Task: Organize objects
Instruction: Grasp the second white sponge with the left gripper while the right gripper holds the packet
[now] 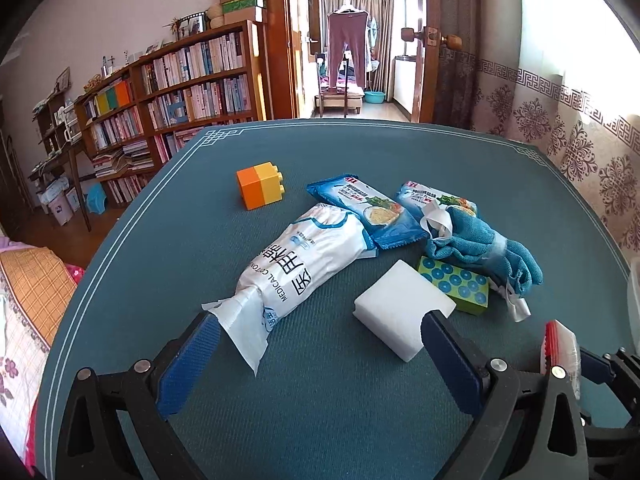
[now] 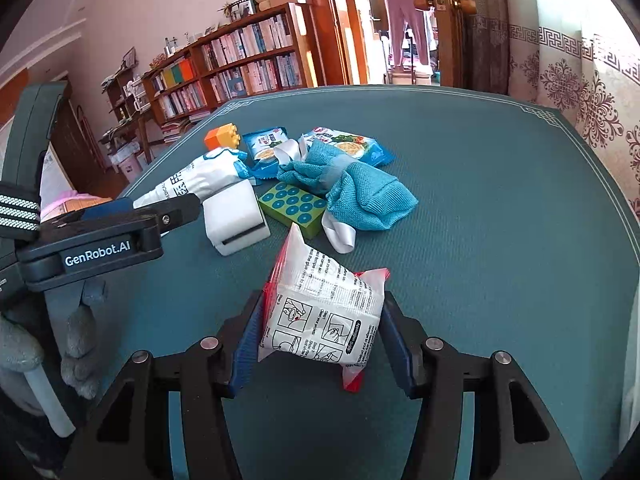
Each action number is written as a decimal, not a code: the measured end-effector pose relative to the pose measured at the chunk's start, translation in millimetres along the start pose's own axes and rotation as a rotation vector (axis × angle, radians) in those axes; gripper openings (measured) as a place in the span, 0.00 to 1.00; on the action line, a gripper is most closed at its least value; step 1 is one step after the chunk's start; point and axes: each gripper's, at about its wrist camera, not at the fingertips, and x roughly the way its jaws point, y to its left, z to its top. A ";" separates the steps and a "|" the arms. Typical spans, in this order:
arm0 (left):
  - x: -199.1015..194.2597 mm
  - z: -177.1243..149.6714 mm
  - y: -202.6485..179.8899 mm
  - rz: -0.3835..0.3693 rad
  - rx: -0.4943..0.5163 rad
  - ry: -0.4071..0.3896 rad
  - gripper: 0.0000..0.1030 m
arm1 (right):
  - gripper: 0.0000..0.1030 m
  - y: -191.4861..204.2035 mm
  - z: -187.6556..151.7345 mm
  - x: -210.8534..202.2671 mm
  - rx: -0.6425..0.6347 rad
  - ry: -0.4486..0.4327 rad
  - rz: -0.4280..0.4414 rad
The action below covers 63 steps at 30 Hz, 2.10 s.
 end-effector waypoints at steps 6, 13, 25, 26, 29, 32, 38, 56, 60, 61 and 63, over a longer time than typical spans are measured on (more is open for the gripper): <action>-3.3 -2.2 -6.4 0.013 0.040 -0.003 1.00 | 0.55 -11.7 -11.3 -16.6 0.020 -0.022 -0.013; -11.1 -2.2 -12.8 0.009 0.056 -0.023 1.00 | 0.55 -21.5 -18.6 -17.7 0.056 -0.020 0.004; 8.9 3.5 -38.8 -0.035 0.116 -0.010 0.99 | 0.55 -25.3 -20.9 -15.6 0.079 -0.008 0.022; 11.3 3.7 -38.3 -0.044 0.112 -0.006 0.98 | 0.55 -24.7 -21.3 -15.3 0.081 -0.005 0.023; 23.0 3.9 -36.3 -0.063 0.093 0.028 0.91 | 0.55 -24.3 -21.3 -15.2 0.083 -0.005 0.023; 35.6 3.3 -32.1 -0.074 0.068 0.067 0.86 | 0.55 -24.5 -21.2 -15.0 0.082 -0.003 0.022; 39.4 2.4 -28.5 -0.099 0.052 0.085 0.82 | 0.55 -25.5 -21.6 -14.8 0.080 -0.002 0.021; 25.2 -1.9 -30.8 -0.125 0.073 0.032 0.62 | 0.55 -27.8 -24.6 -19.0 0.096 -0.015 -0.002; 19.9 -4.5 -33.4 -0.105 0.083 0.009 0.62 | 0.55 -26.7 -26.0 -23.7 0.101 -0.030 -0.010; 18.4 -5.2 -34.1 -0.101 0.087 0.004 0.62 | 0.55 -26.4 -27.0 -25.3 0.101 -0.033 -0.011; 15.7 -6.8 -34.9 -0.097 0.093 -0.005 0.62 | 0.55 -24.0 -28.5 -29.7 0.094 -0.044 -0.015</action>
